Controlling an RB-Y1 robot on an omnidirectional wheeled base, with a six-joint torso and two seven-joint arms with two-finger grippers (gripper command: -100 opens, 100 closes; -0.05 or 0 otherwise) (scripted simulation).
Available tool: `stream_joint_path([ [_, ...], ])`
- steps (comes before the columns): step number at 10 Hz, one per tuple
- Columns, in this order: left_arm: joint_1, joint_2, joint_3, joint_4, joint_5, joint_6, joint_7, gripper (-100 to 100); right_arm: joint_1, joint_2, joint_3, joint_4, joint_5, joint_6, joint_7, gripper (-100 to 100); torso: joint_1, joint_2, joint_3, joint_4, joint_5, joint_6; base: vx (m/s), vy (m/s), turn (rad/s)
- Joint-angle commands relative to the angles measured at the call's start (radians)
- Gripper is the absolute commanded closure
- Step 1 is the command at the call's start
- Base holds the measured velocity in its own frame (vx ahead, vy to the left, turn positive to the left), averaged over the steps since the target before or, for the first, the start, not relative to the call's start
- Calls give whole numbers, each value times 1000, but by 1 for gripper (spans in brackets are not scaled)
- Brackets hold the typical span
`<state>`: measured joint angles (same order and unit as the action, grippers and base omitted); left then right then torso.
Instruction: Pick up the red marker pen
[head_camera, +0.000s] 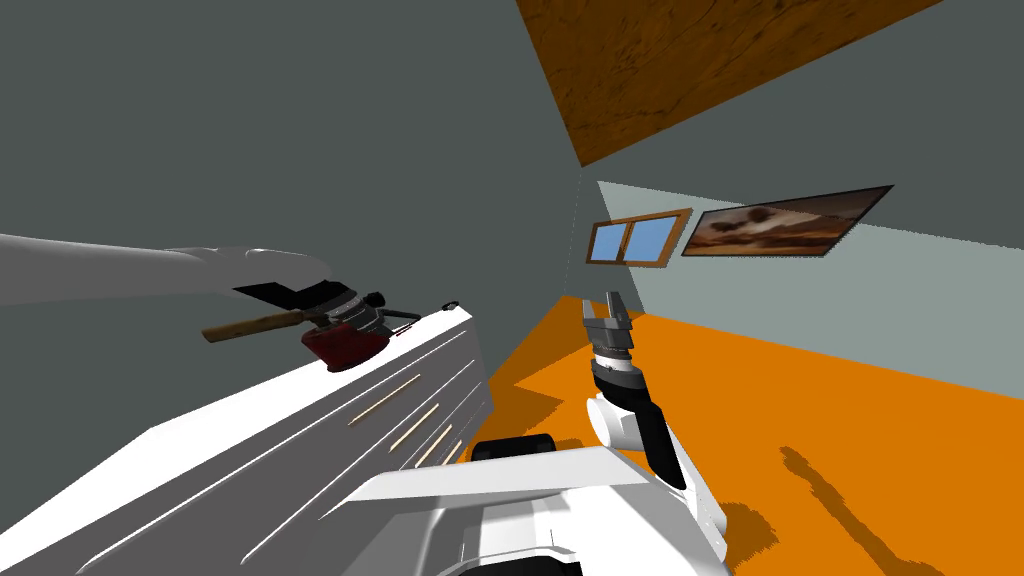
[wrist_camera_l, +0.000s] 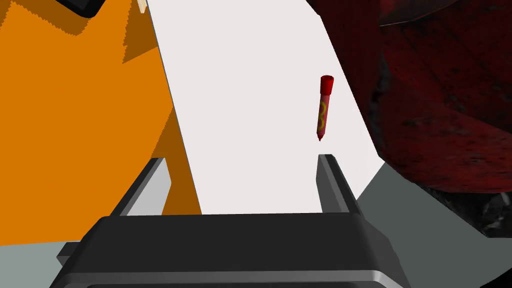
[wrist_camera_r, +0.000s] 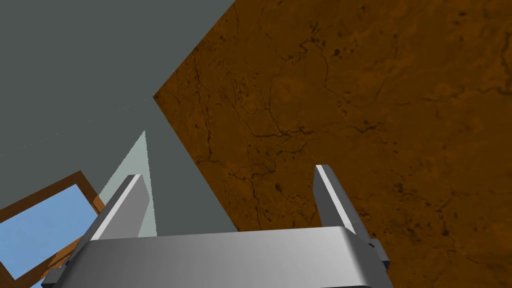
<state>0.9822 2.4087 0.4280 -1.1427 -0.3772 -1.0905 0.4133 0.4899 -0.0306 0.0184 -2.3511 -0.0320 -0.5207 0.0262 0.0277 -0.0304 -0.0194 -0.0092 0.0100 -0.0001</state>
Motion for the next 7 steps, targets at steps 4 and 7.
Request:
stream_joint_path([
  [4,-30,6,-52,-11,56,6,3,-100,0,0,0,0,0,0,0,0,-3,1,0,-1,1,1,28,57,-102],
  [7,-68,14,-136,-21,103,27,4,-100,0,0,0,0,0,0,0,0,0,7,3,1,2,0,-92,50,-215],
])
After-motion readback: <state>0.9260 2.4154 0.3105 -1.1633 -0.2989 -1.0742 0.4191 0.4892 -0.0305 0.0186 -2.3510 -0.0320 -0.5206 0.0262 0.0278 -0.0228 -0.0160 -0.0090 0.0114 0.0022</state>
